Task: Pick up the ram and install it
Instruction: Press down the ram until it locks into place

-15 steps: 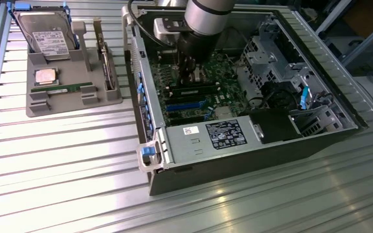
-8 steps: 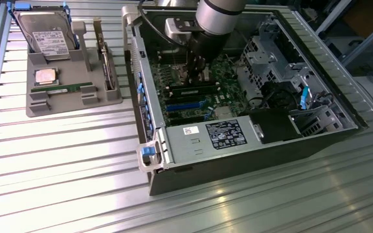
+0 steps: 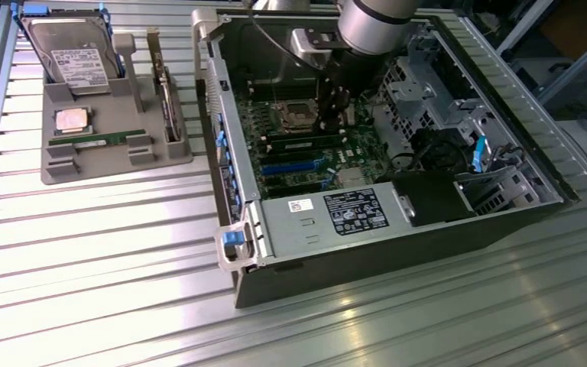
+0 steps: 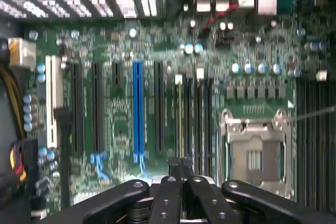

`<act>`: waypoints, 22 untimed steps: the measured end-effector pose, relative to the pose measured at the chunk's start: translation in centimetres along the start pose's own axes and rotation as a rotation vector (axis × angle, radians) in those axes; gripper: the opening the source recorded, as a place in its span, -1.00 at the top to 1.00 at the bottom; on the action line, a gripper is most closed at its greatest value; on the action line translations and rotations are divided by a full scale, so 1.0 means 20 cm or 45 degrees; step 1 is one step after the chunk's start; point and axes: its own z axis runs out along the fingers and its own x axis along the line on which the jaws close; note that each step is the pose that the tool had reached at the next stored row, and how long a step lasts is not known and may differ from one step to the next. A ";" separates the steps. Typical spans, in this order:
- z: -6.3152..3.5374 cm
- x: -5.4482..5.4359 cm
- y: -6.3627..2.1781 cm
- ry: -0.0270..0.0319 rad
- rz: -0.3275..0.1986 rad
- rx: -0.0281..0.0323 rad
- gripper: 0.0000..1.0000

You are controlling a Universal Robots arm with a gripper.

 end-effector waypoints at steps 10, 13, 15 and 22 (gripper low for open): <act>-0.020 0.00 -0.313 0.0001 0.000 -0.0035 0.79; -0.047 -0.01 -0.373 0.0000 0.000 -0.0035 0.79; -0.076 -0.01 -0.391 0.0002 0.000 -0.0035 0.79; -0.184 -0.01 -0.416 0.0003 0.000 -0.0036 0.79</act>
